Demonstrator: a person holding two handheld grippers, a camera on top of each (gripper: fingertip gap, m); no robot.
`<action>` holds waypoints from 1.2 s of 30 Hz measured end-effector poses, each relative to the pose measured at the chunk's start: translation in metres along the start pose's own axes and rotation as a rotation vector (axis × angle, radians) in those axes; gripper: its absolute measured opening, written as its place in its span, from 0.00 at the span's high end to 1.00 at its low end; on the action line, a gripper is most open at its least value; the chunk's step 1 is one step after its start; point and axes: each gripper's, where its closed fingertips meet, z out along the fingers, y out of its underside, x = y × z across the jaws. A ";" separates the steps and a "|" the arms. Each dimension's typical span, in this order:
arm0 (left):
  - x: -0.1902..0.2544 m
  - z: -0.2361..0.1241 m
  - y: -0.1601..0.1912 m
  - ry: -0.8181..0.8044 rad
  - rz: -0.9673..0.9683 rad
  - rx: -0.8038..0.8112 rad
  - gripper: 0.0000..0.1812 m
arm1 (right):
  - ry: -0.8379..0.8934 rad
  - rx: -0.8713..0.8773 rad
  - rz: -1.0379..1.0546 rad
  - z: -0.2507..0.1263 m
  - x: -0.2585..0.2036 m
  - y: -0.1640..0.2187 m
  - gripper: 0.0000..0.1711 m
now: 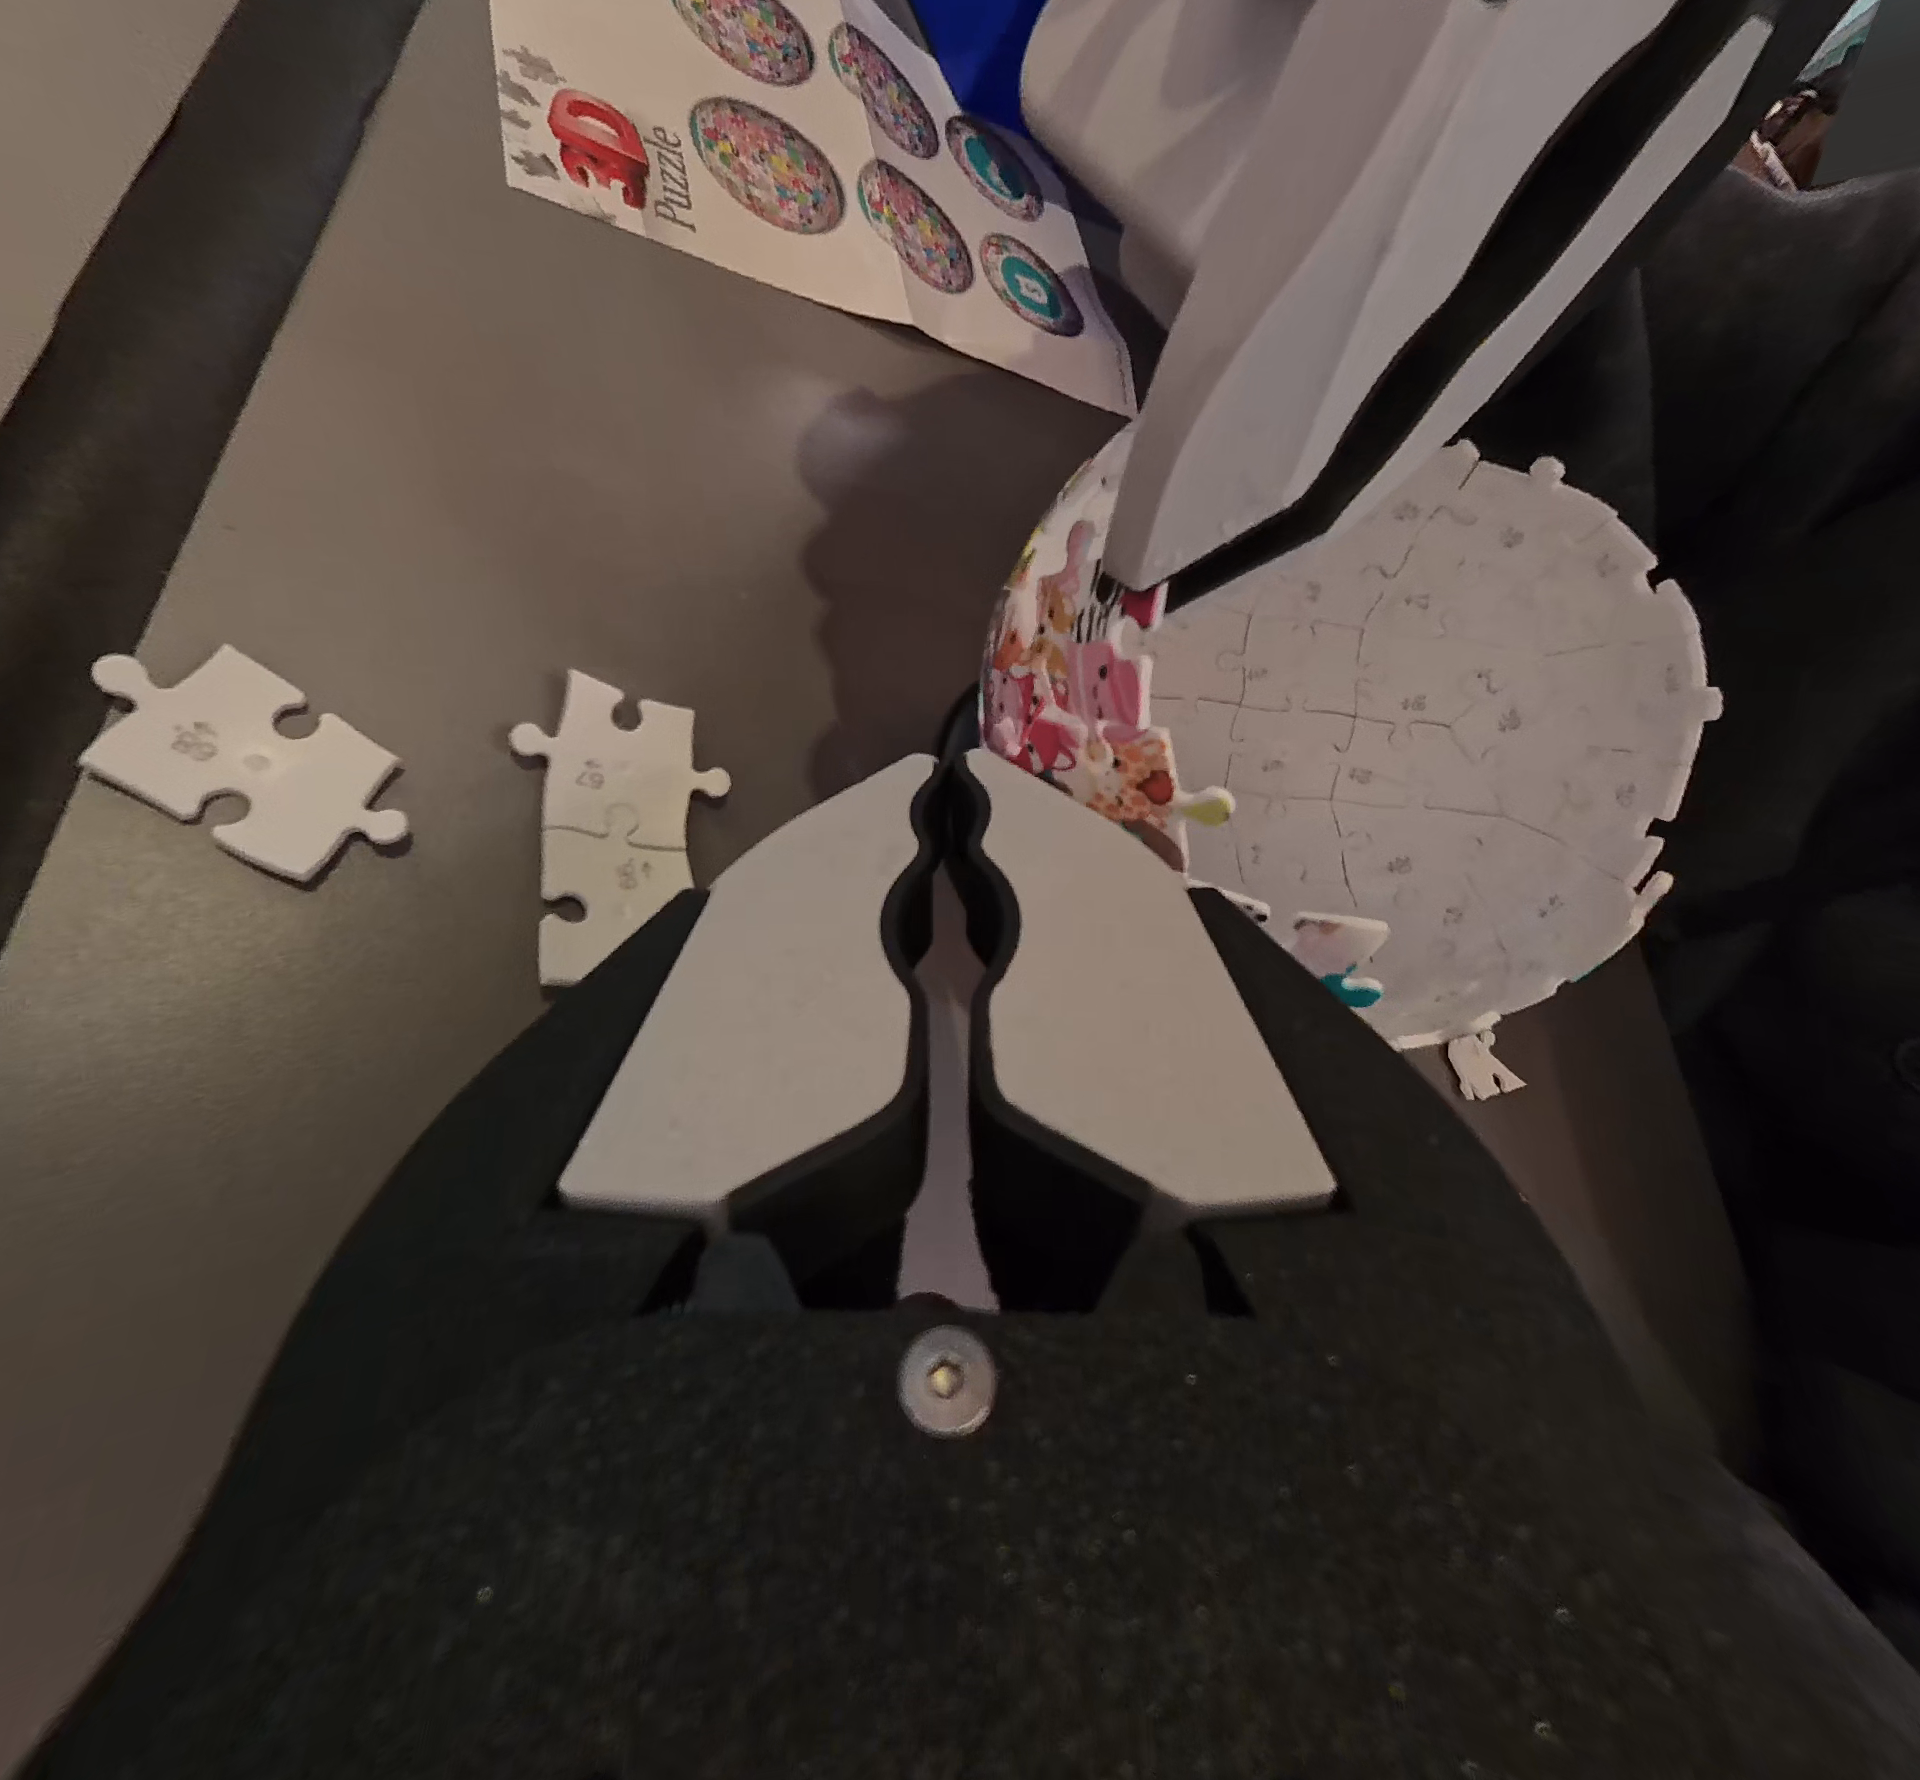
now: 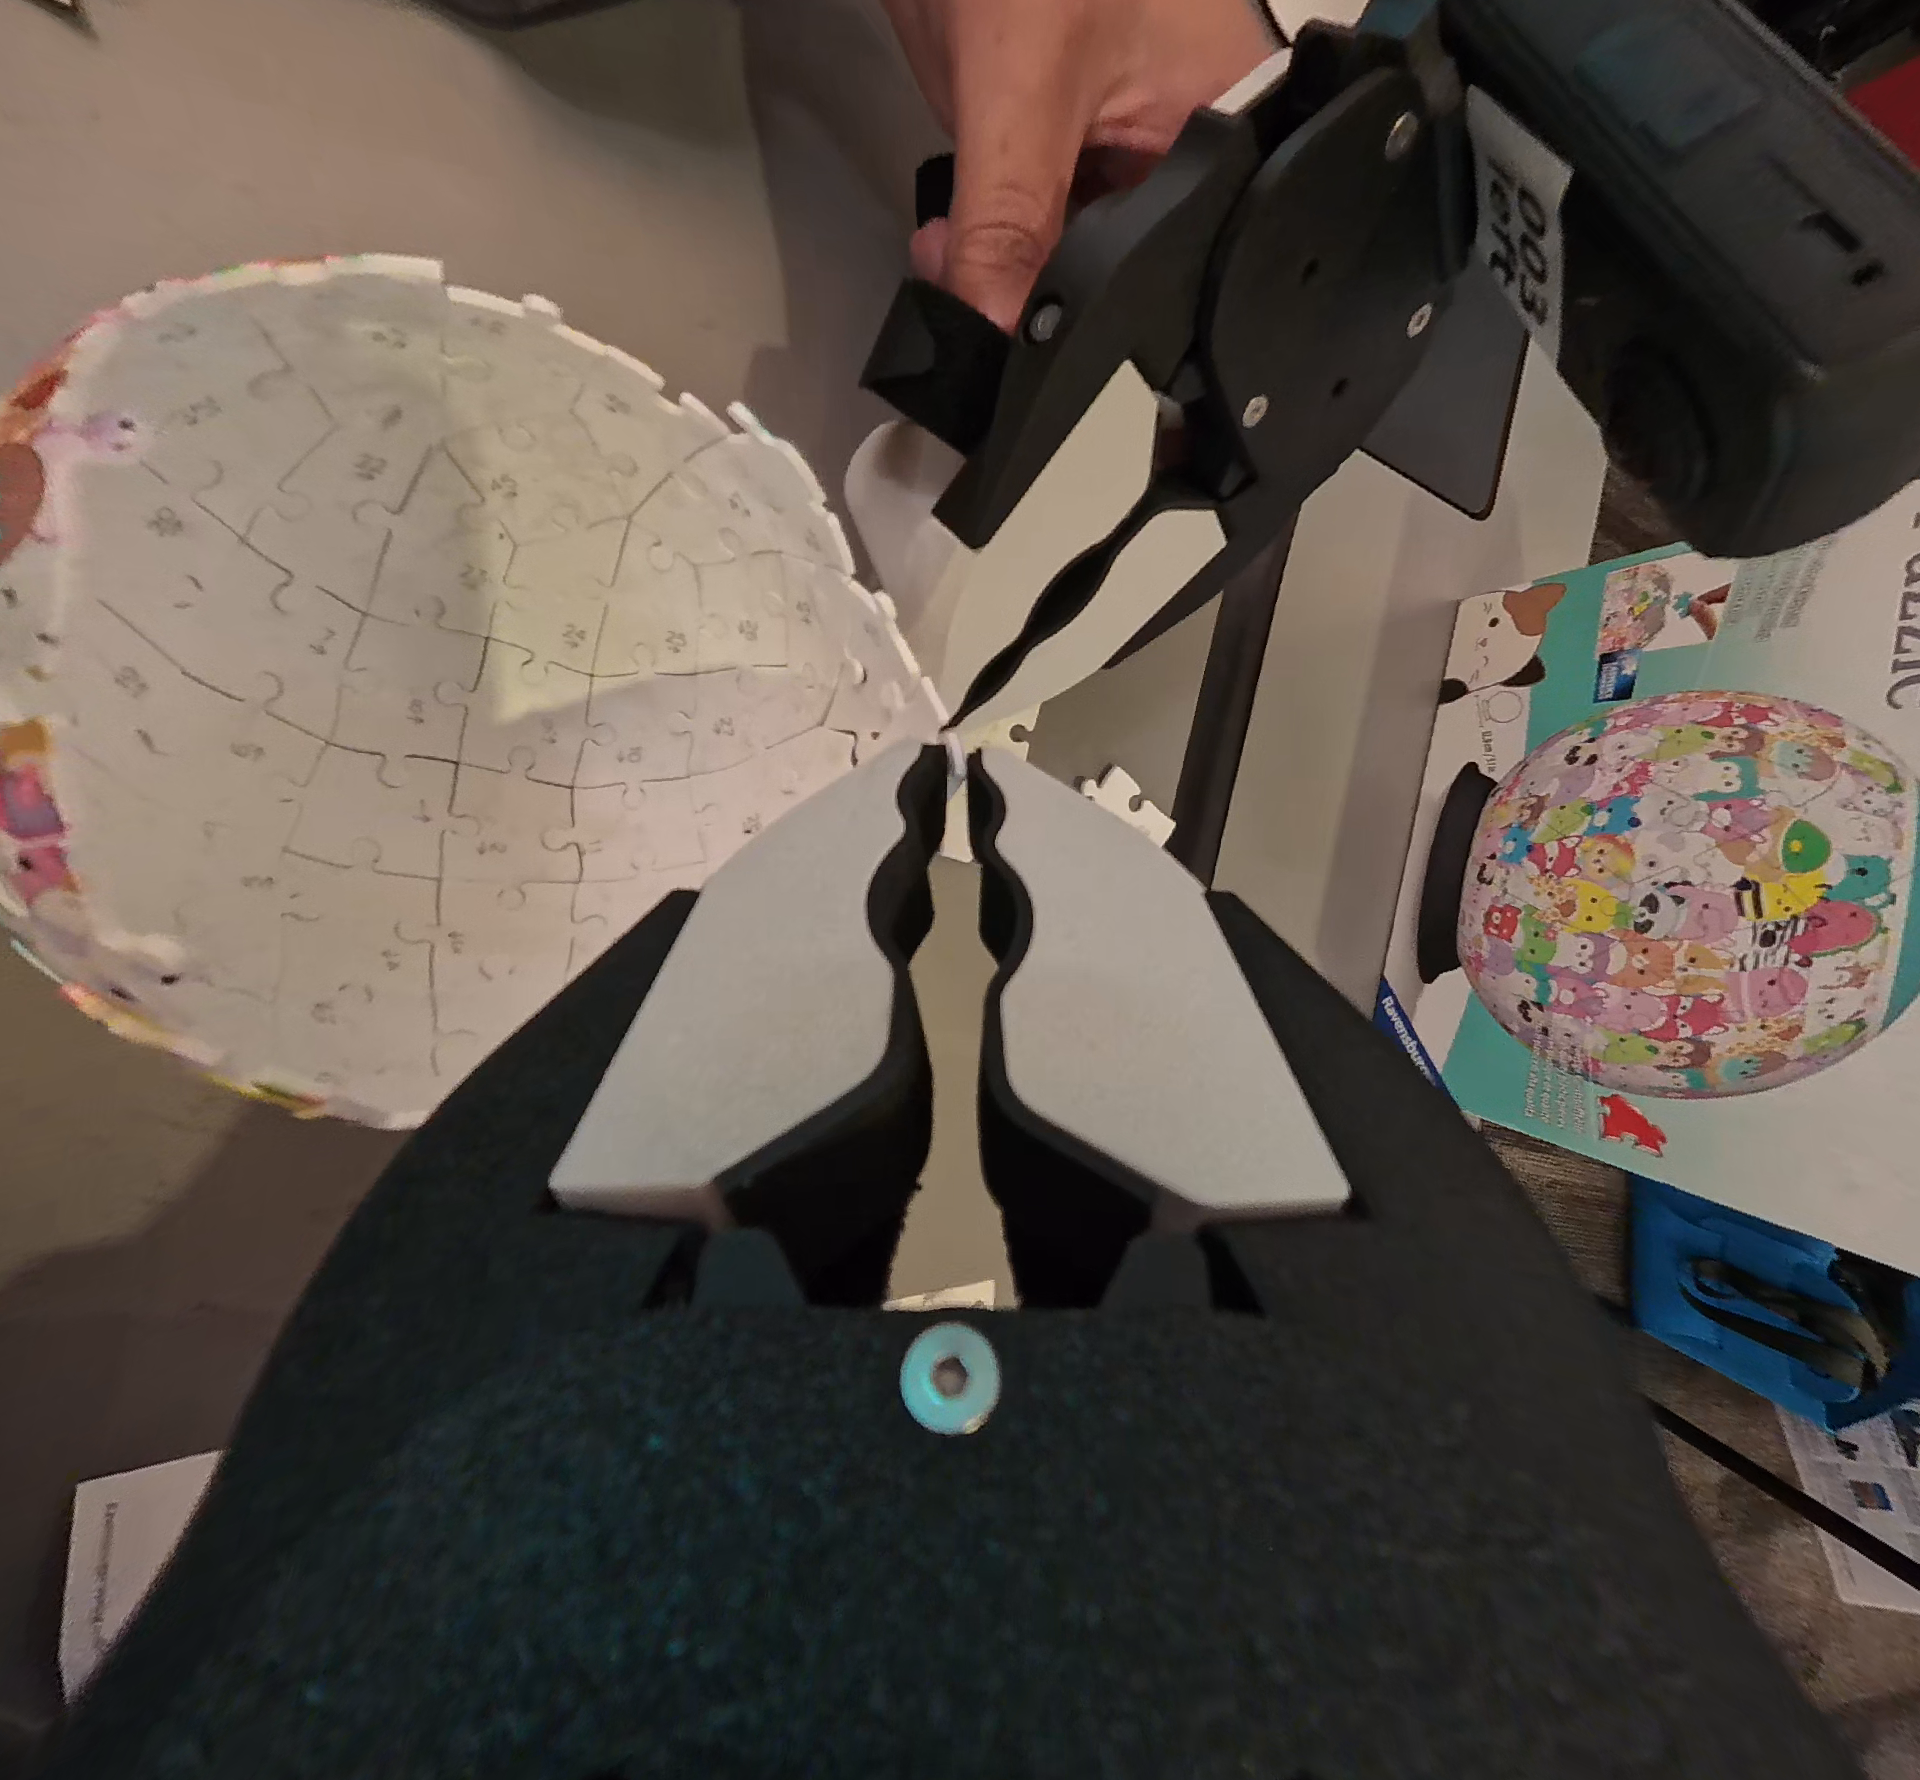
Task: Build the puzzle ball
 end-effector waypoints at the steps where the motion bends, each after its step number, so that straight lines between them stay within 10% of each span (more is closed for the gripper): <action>1: 0.000 0.000 -0.001 0.004 -0.002 0.006 1.00 | 0.000 0.000 0.004 0.000 0.000 0.000 0.98; 36: 0.001 0.005 0.000 0.039 -0.020 0.017 0.99 | 0.120 -0.078 -0.040 -0.004 -0.005 -0.002 0.94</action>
